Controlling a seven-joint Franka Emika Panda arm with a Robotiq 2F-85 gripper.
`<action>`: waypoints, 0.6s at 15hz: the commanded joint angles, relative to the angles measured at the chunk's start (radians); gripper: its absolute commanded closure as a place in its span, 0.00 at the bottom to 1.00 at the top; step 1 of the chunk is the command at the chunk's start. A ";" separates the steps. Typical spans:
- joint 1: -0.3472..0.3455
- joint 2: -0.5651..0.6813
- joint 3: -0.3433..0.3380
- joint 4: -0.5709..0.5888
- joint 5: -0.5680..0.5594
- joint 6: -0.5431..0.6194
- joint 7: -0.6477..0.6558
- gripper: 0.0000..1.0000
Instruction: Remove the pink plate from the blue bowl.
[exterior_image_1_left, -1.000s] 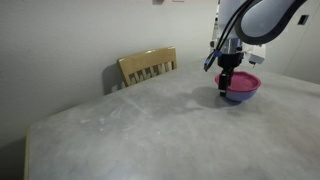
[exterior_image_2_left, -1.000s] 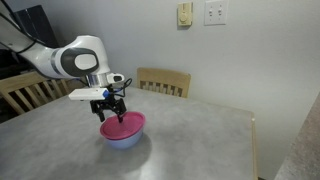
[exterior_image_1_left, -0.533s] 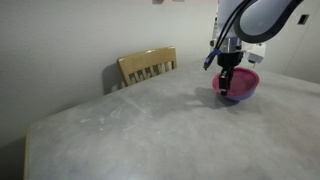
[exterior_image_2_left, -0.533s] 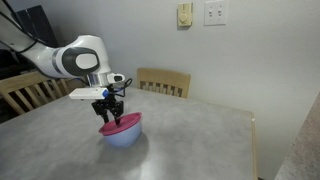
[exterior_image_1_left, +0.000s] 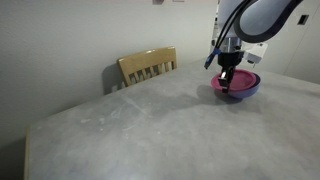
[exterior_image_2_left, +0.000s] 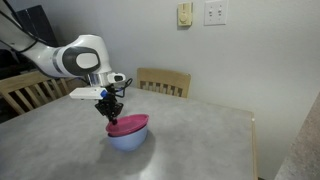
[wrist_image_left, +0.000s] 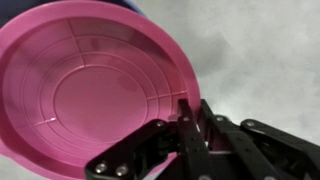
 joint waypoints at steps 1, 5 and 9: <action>0.007 -0.005 -0.015 0.004 0.014 -0.011 0.039 0.97; 0.031 -0.029 -0.036 -0.006 -0.007 -0.021 0.135 0.97; 0.068 -0.068 -0.057 -0.022 -0.035 -0.036 0.235 0.97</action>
